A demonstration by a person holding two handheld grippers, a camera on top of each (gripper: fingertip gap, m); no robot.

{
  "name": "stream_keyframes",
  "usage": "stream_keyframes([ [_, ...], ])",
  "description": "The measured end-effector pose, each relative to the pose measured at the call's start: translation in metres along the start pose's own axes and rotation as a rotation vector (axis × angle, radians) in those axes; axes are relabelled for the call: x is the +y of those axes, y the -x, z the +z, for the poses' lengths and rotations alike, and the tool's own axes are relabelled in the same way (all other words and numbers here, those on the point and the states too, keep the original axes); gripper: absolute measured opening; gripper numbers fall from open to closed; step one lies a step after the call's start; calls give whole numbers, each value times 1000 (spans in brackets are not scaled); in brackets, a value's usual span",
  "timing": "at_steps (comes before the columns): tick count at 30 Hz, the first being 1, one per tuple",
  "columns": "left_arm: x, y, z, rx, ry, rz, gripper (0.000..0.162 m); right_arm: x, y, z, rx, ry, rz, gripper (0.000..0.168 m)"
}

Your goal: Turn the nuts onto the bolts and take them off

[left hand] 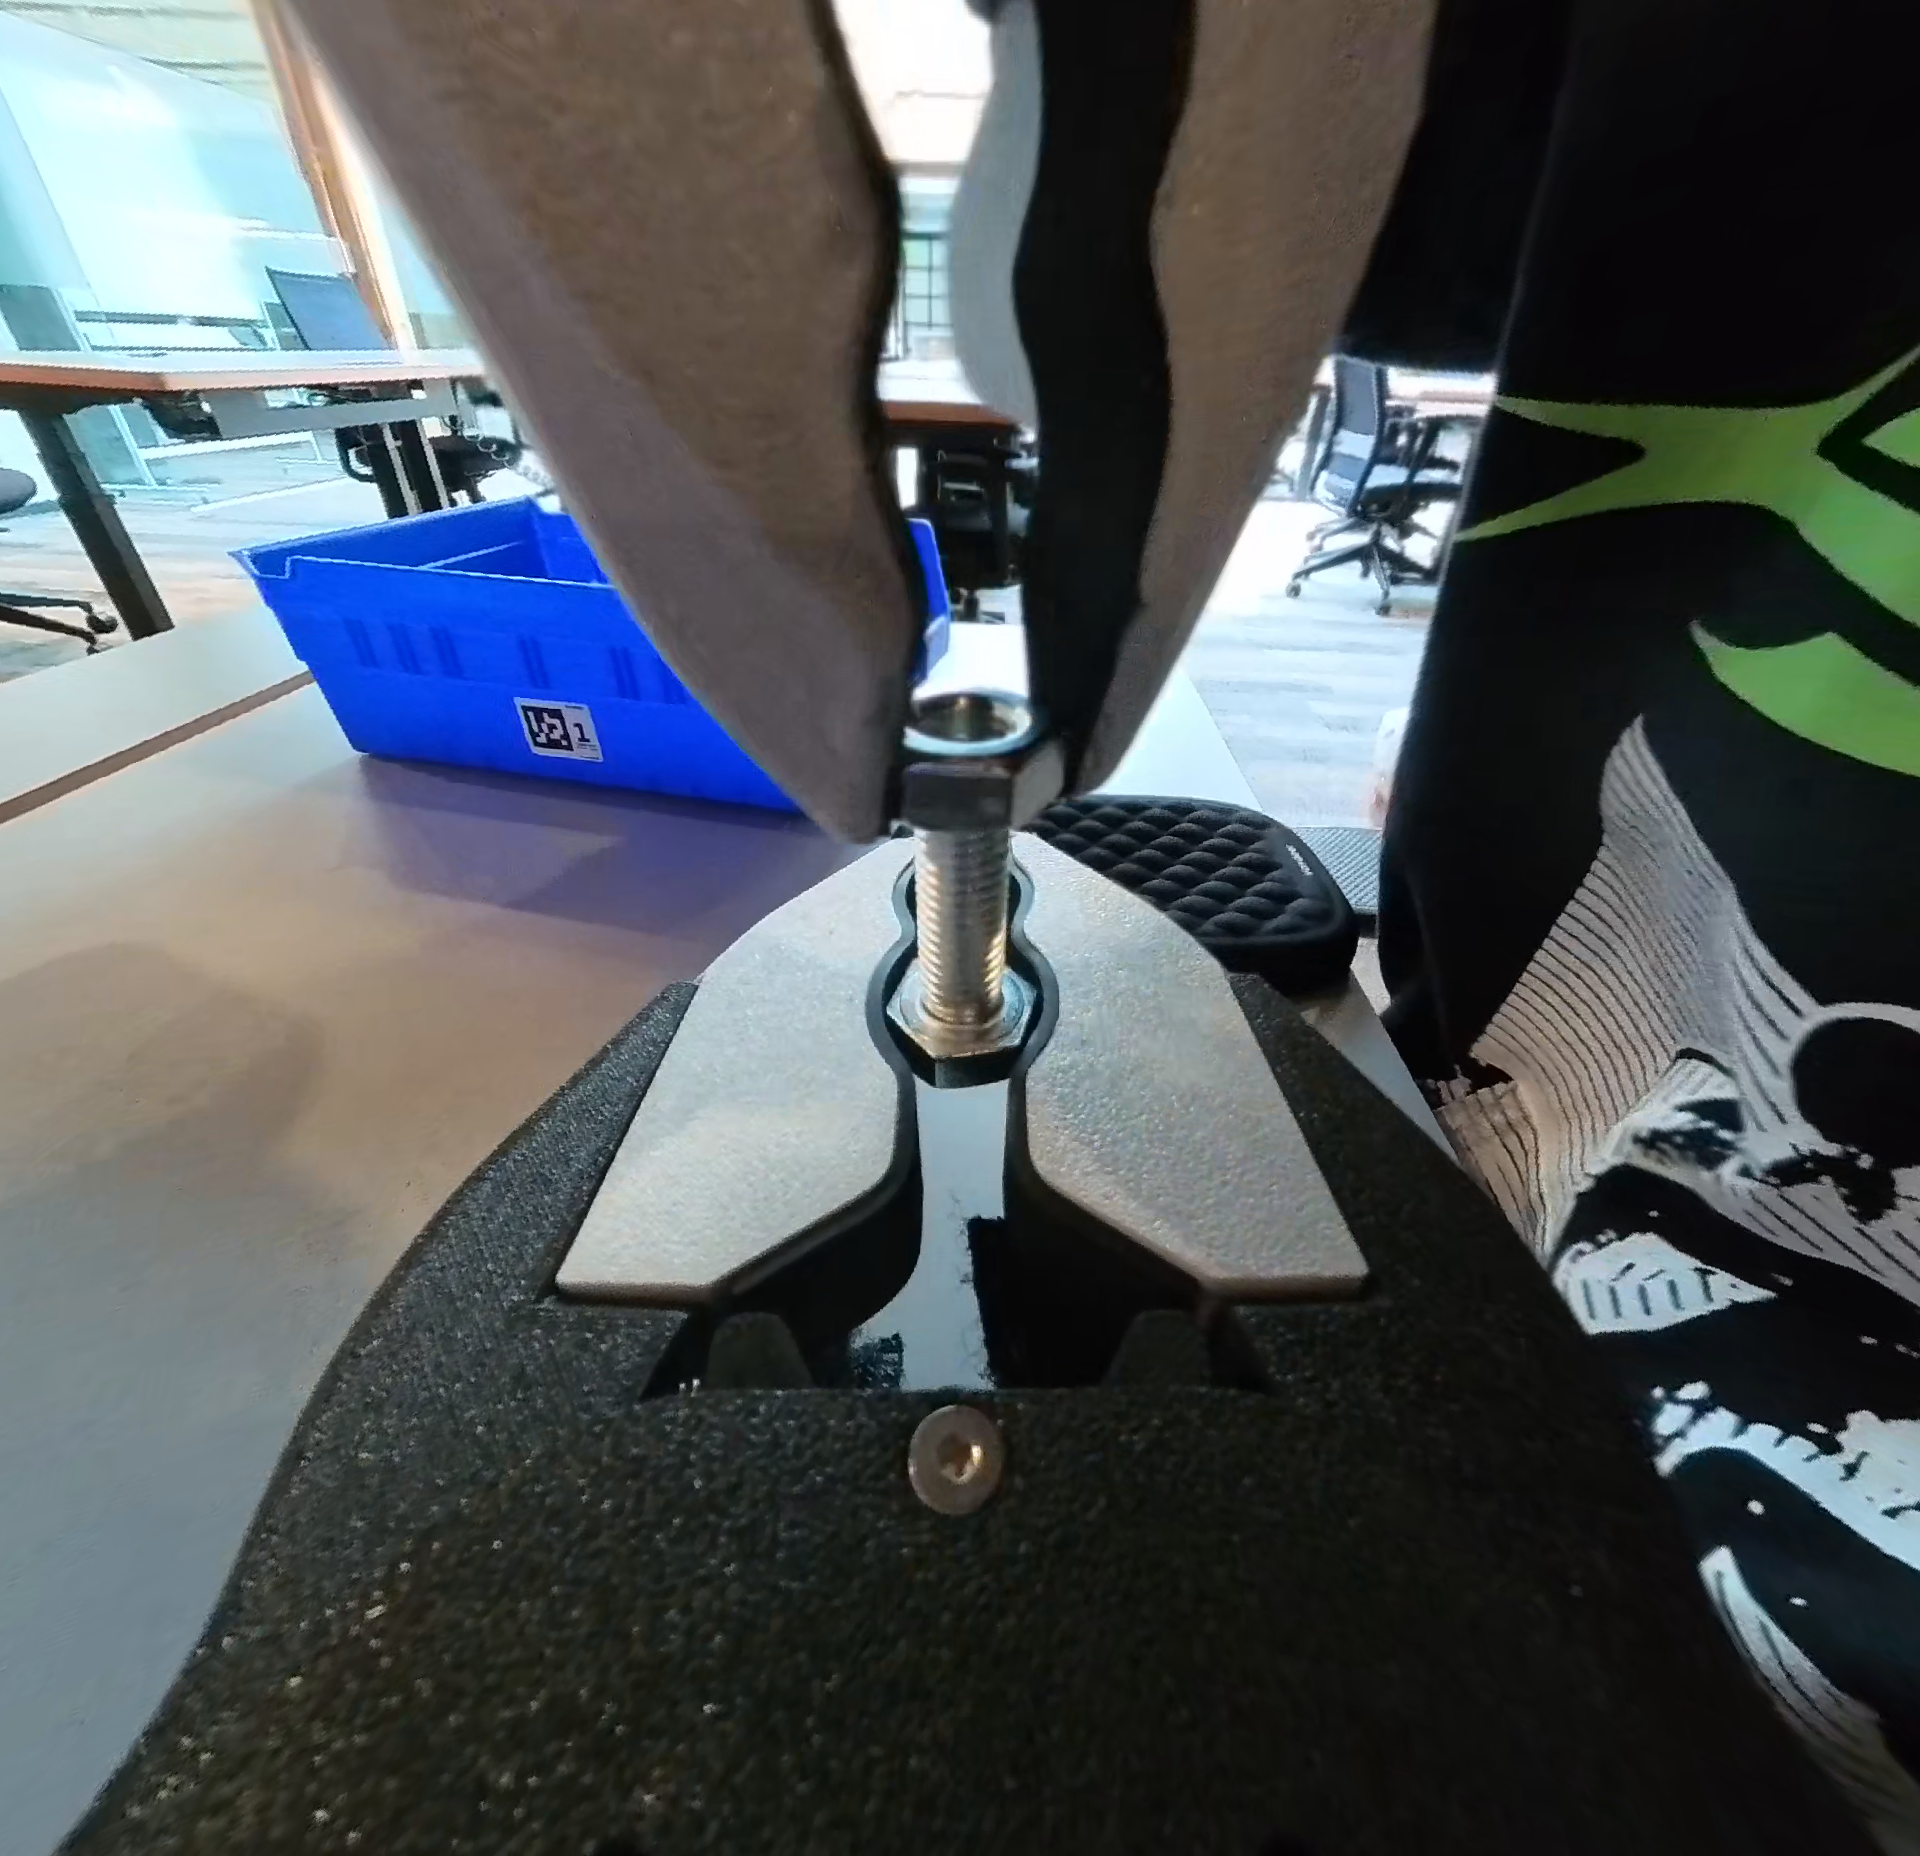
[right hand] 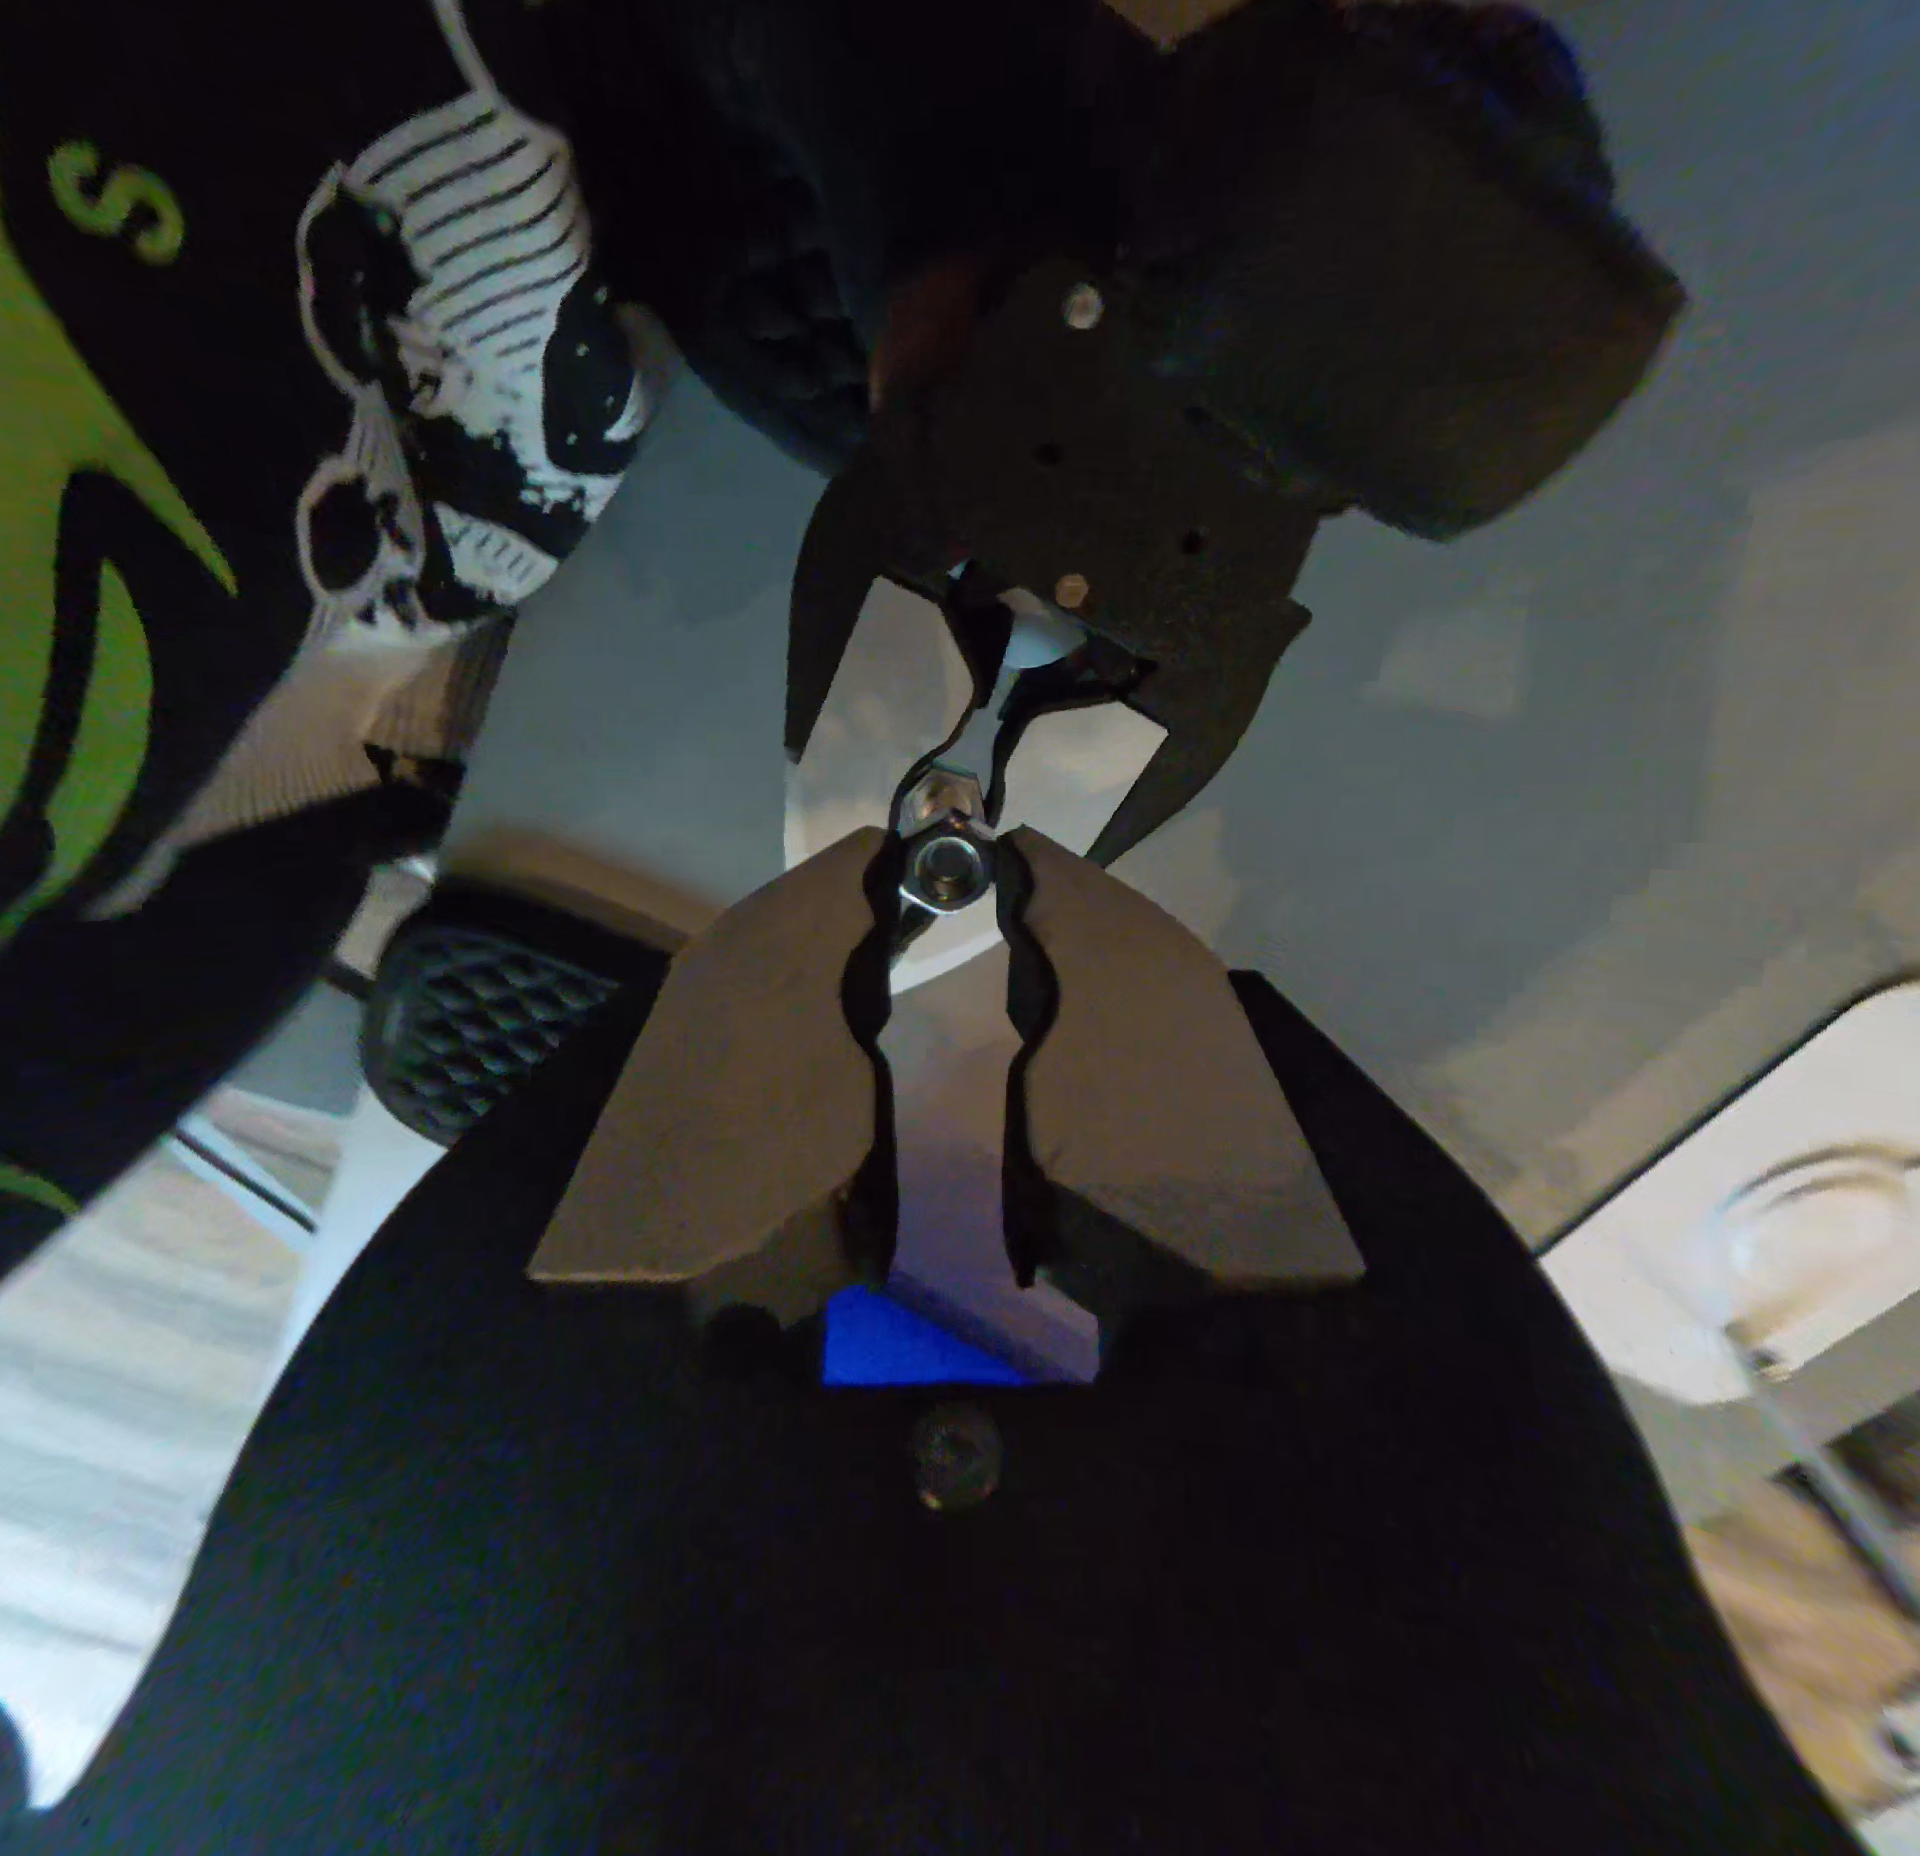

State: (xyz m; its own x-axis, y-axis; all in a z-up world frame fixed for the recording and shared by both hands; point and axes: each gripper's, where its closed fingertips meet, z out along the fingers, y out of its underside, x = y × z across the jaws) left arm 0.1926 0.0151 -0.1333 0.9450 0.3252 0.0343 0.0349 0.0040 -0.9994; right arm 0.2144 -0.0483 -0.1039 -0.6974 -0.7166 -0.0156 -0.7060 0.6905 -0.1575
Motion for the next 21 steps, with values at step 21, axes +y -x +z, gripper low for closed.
stream_keyframes([
  [21, -3, -1, -2, -1, -18, -4, 12, -2, 4, -17, 84, -62, -241, 43],
])
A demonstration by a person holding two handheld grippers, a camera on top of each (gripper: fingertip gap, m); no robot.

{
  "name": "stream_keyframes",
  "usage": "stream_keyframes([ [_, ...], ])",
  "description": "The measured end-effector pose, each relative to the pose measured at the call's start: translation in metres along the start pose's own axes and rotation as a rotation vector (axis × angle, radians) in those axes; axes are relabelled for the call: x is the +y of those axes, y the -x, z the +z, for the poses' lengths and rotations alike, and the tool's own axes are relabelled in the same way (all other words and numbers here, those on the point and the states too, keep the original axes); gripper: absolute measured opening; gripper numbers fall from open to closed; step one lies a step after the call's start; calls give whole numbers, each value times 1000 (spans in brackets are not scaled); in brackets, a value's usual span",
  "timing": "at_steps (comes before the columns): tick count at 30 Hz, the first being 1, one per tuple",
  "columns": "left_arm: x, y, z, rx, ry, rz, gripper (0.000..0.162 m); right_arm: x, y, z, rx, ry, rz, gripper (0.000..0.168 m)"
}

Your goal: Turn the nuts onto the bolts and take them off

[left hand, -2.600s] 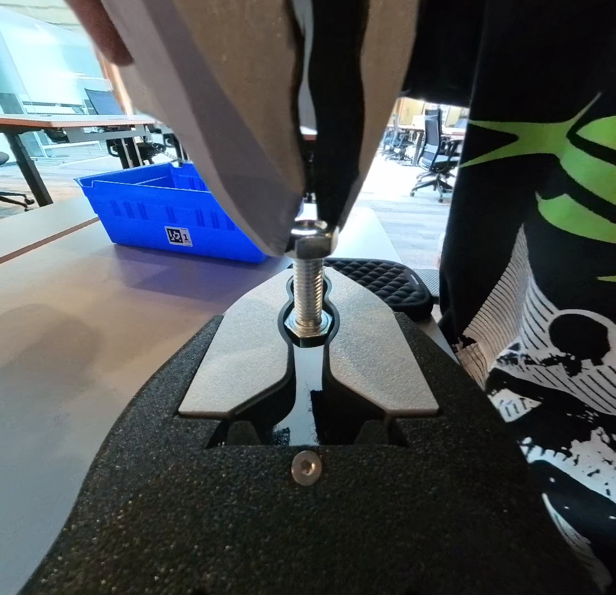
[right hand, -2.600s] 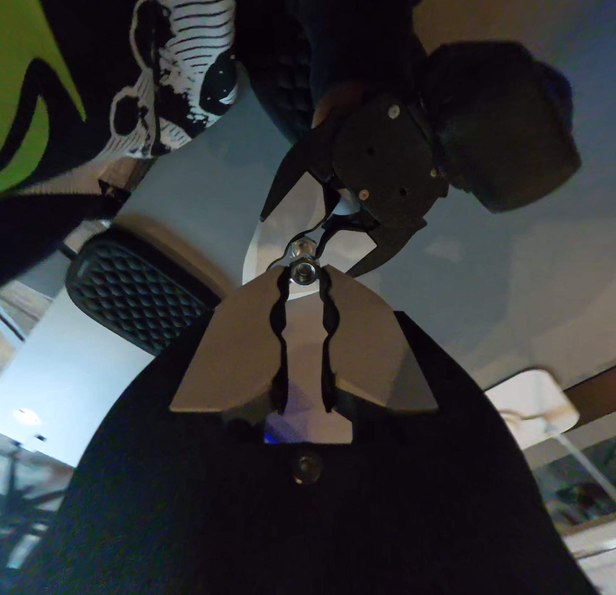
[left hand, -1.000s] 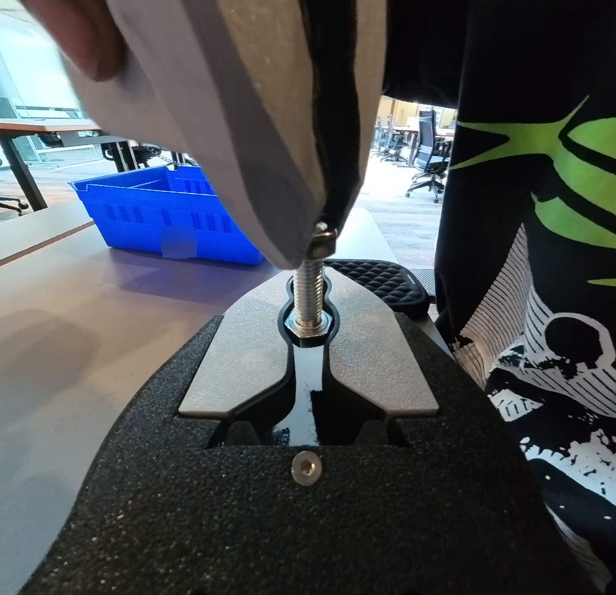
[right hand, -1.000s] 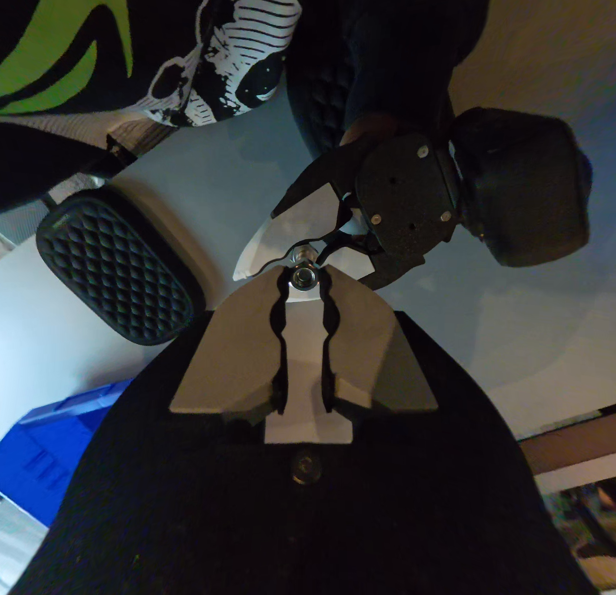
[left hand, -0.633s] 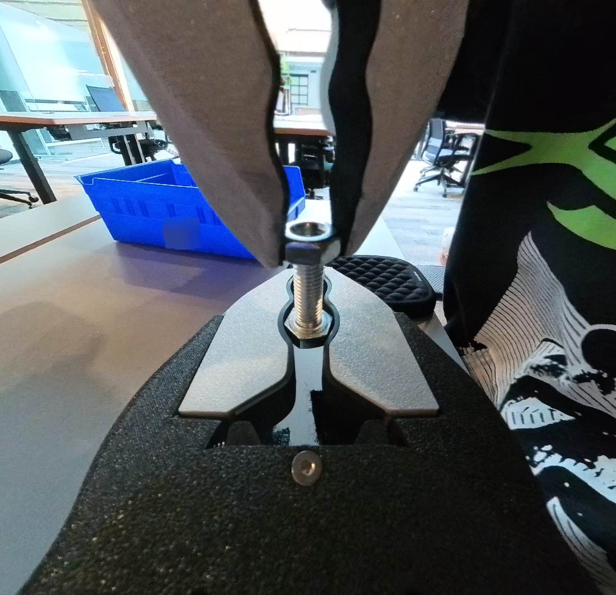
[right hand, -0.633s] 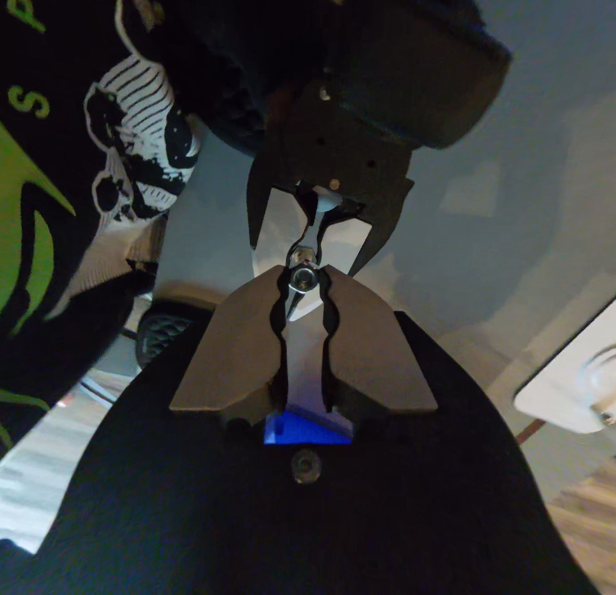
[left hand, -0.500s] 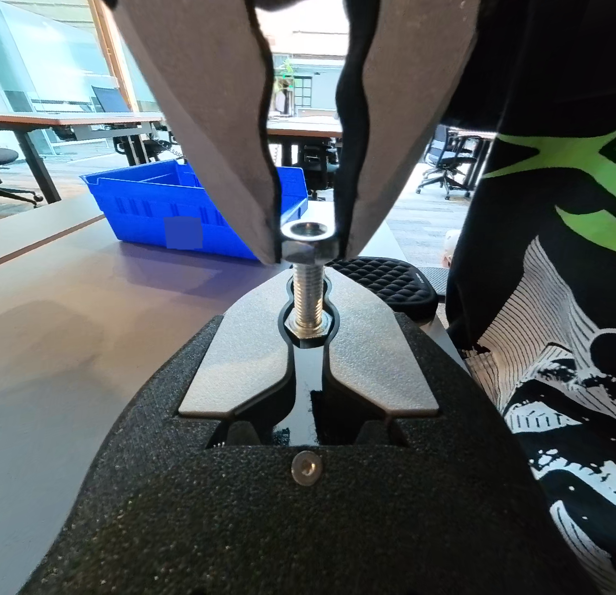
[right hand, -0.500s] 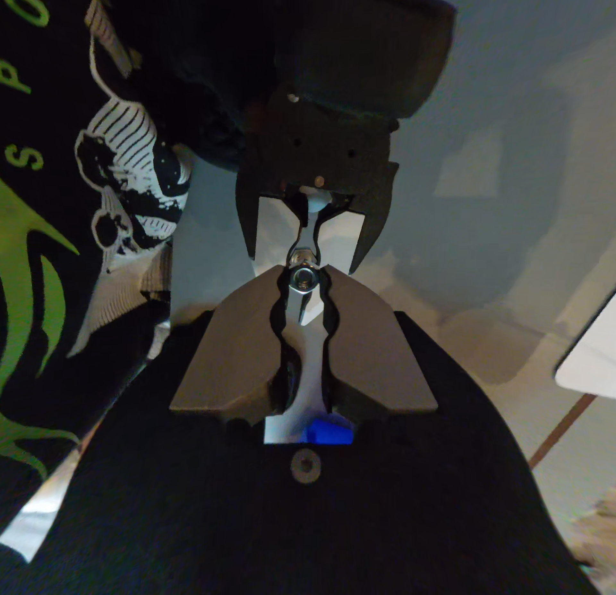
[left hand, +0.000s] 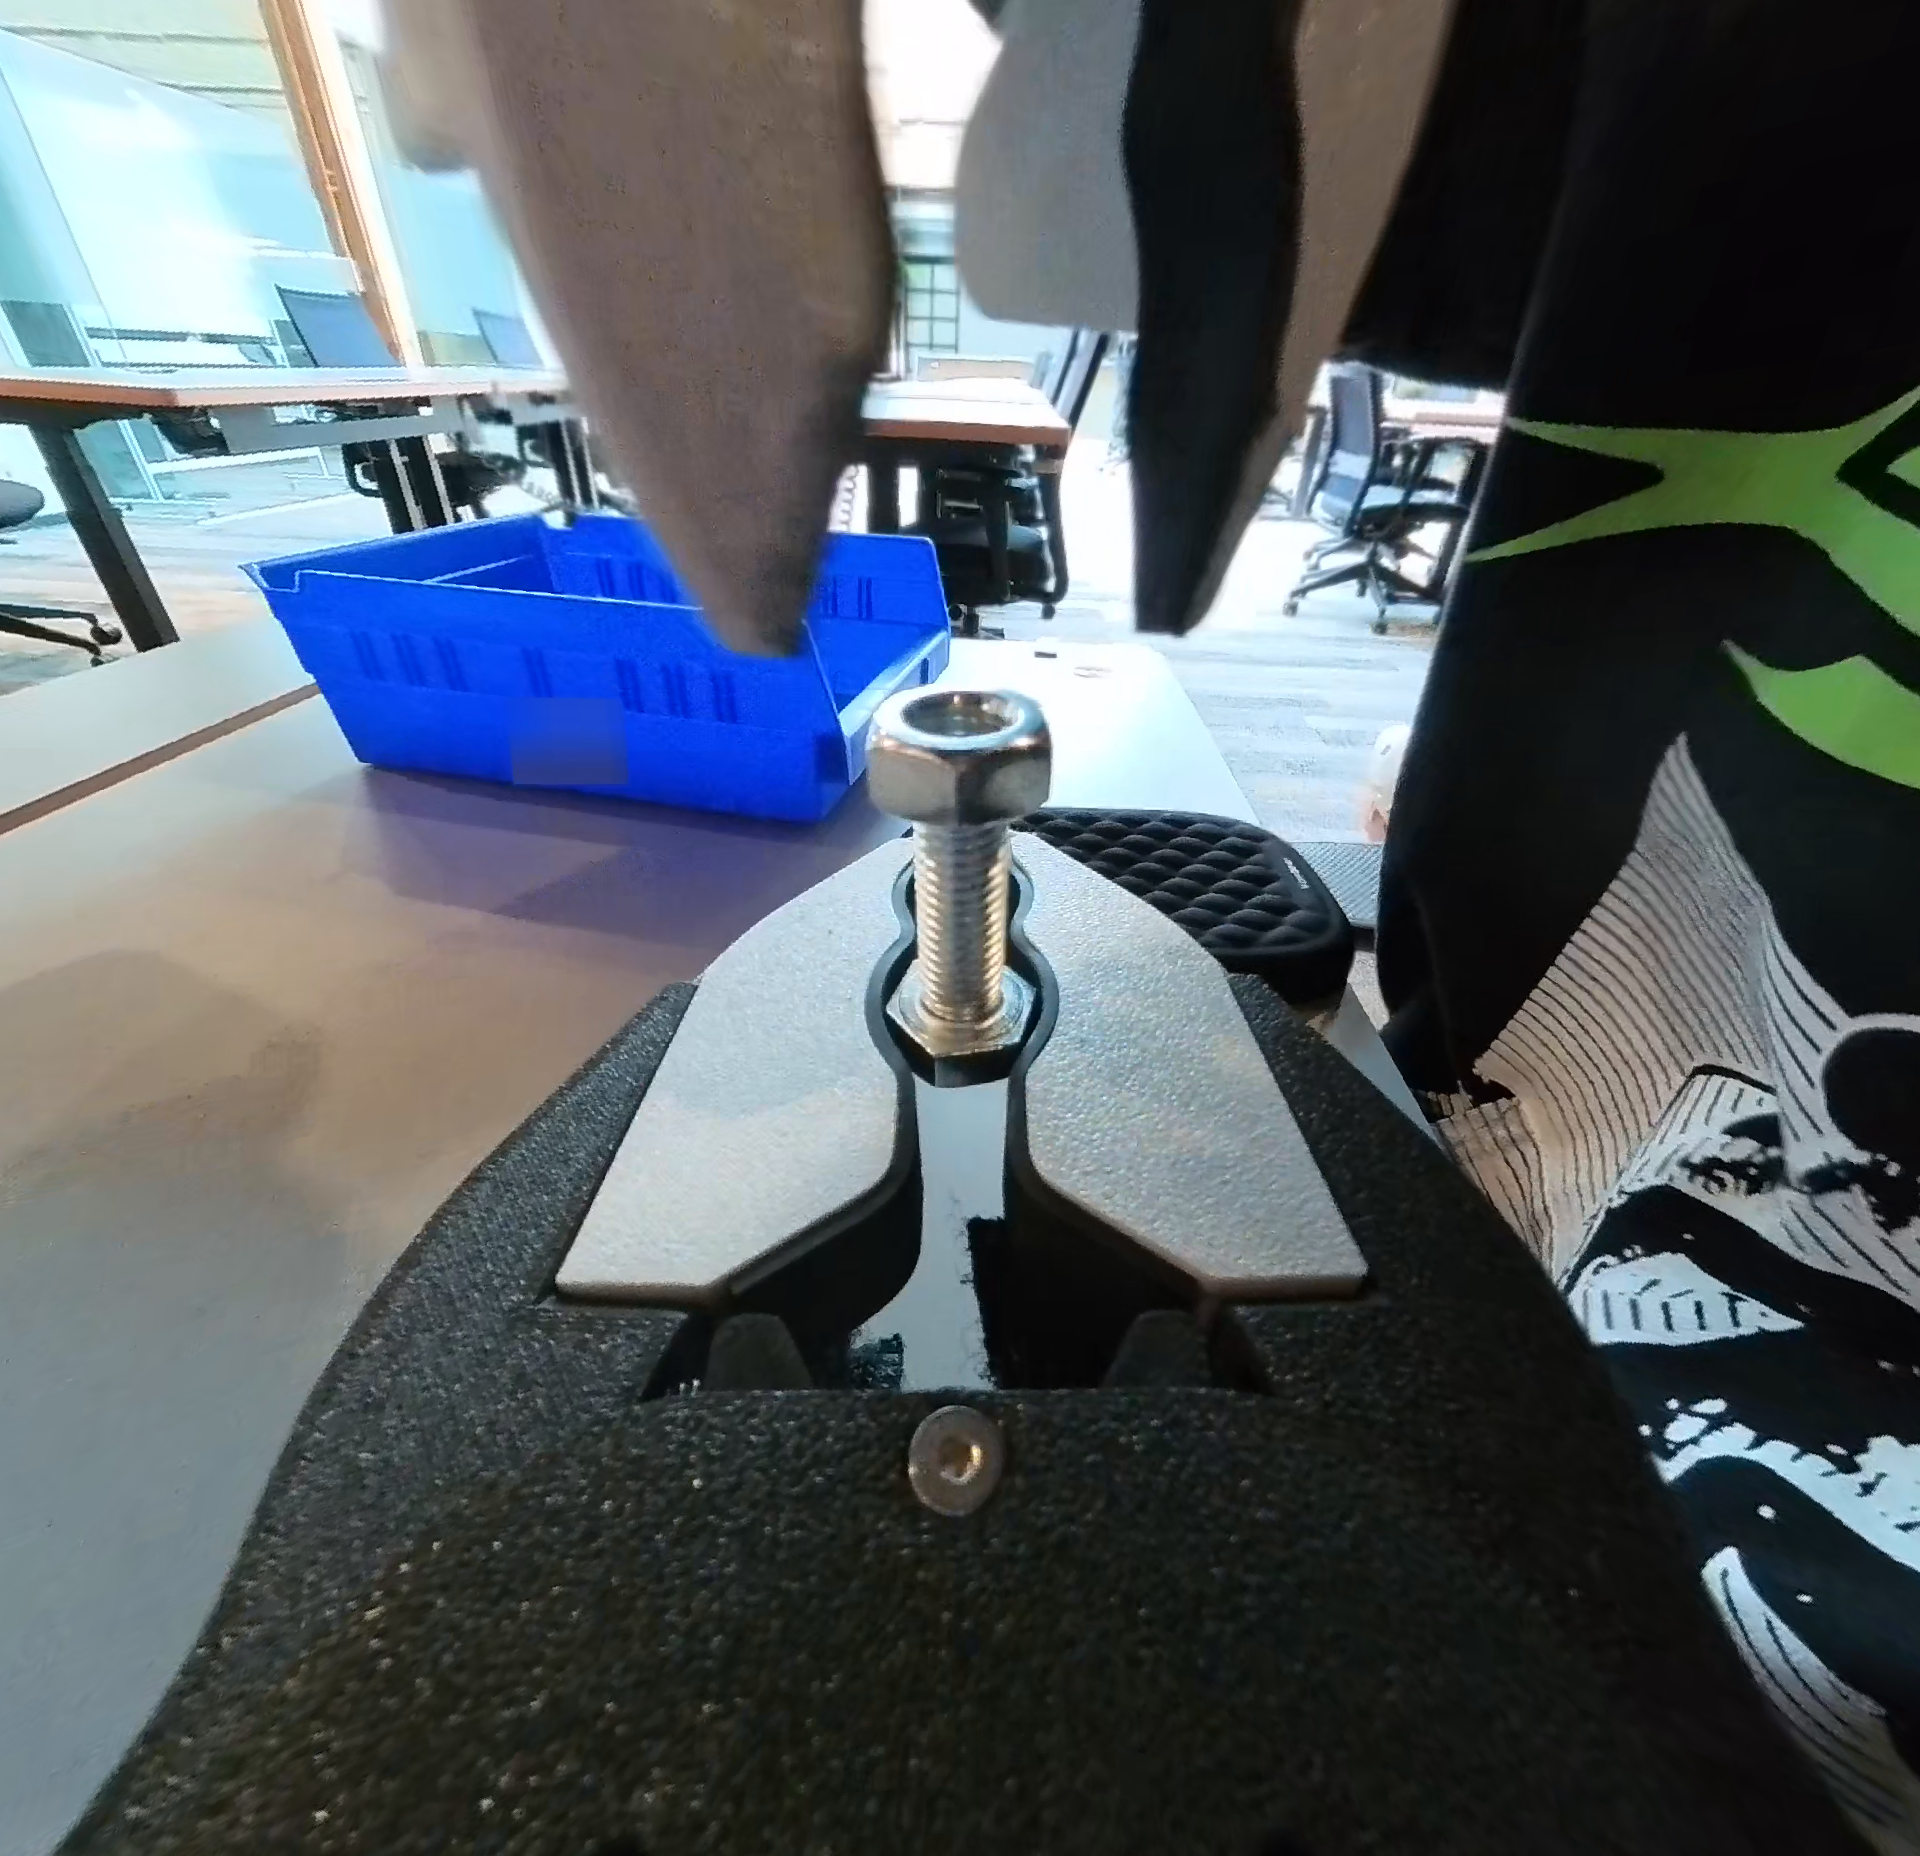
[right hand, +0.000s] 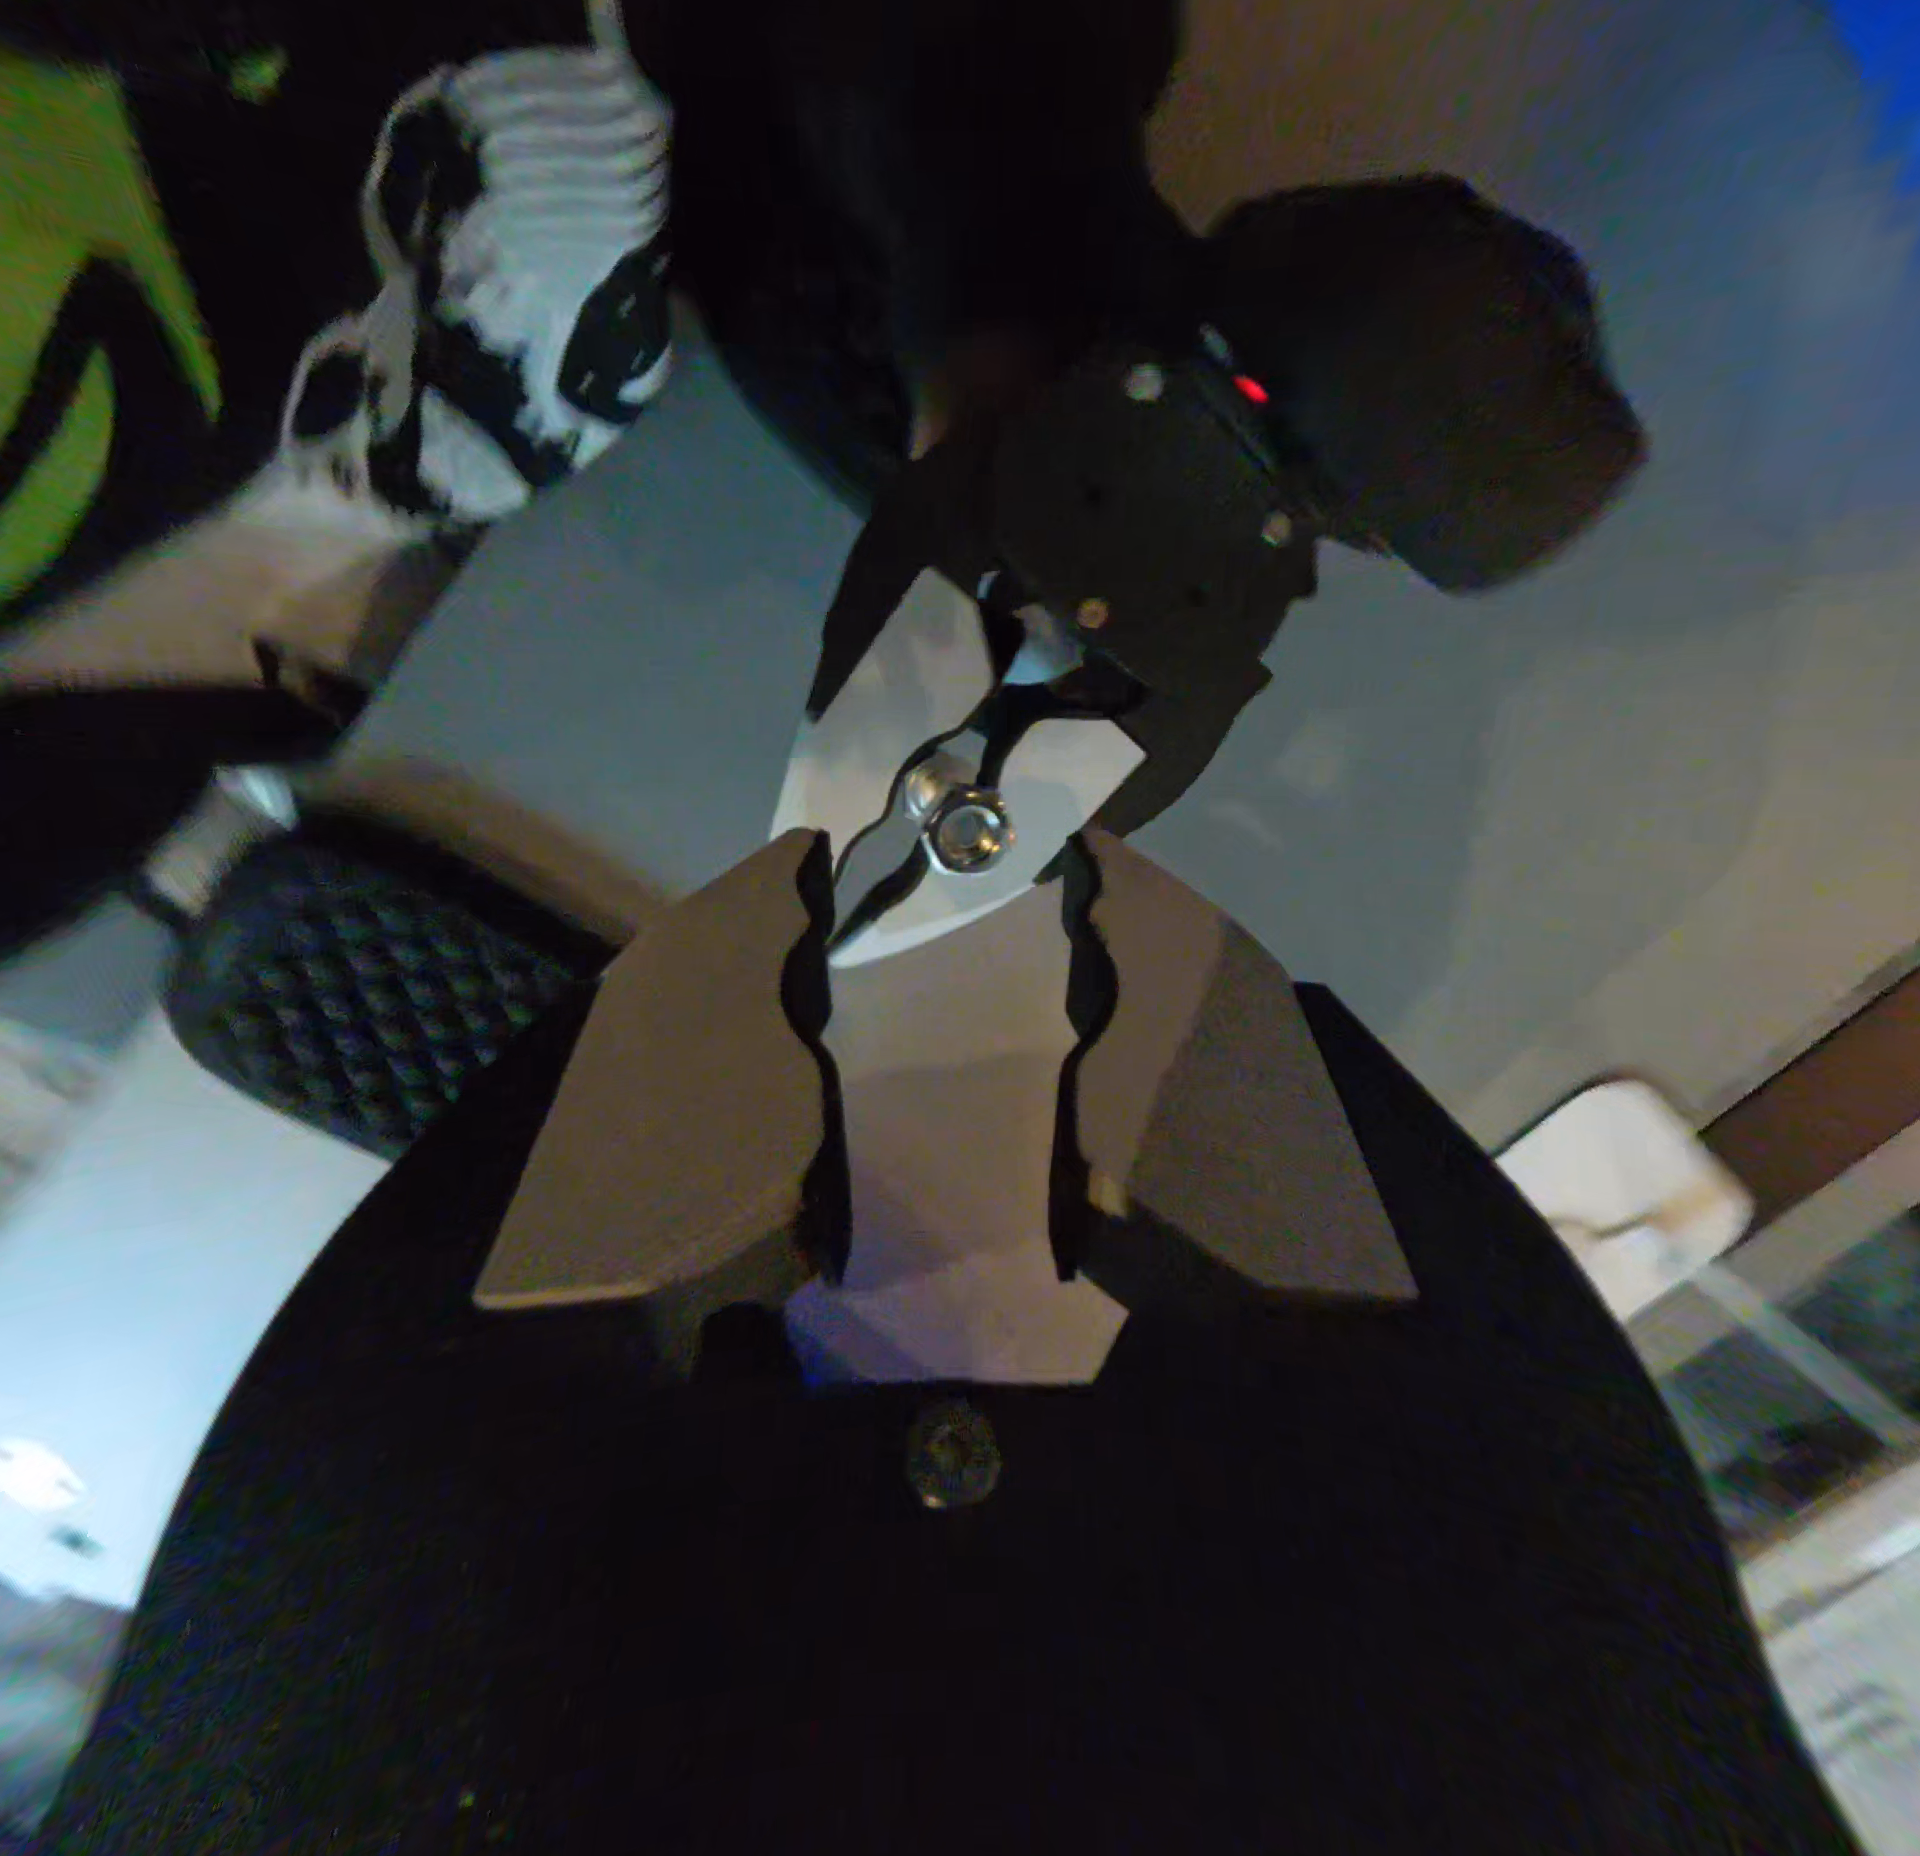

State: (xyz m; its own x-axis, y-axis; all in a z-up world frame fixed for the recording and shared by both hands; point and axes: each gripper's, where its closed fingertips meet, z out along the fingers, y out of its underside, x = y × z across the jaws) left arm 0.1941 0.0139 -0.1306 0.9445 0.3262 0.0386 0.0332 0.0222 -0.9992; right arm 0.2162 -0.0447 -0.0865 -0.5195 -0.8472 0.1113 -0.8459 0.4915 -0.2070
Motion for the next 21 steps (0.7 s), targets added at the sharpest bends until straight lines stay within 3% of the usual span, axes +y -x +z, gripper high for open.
stream_keyframes([
  [3, 0, -1, 0, 1, 0, 5, 12, 3, 5, 3, -69, 45, -208, 41],
  [9, 1, -2, 0, 6, 5, 10, 11, -1, 0, 6, -173, 10, -344, 32],
  [21, 0, -3, -1, 8, 2, 10, 11, 2, 1, 11, -189, 16, -338, 17],
])
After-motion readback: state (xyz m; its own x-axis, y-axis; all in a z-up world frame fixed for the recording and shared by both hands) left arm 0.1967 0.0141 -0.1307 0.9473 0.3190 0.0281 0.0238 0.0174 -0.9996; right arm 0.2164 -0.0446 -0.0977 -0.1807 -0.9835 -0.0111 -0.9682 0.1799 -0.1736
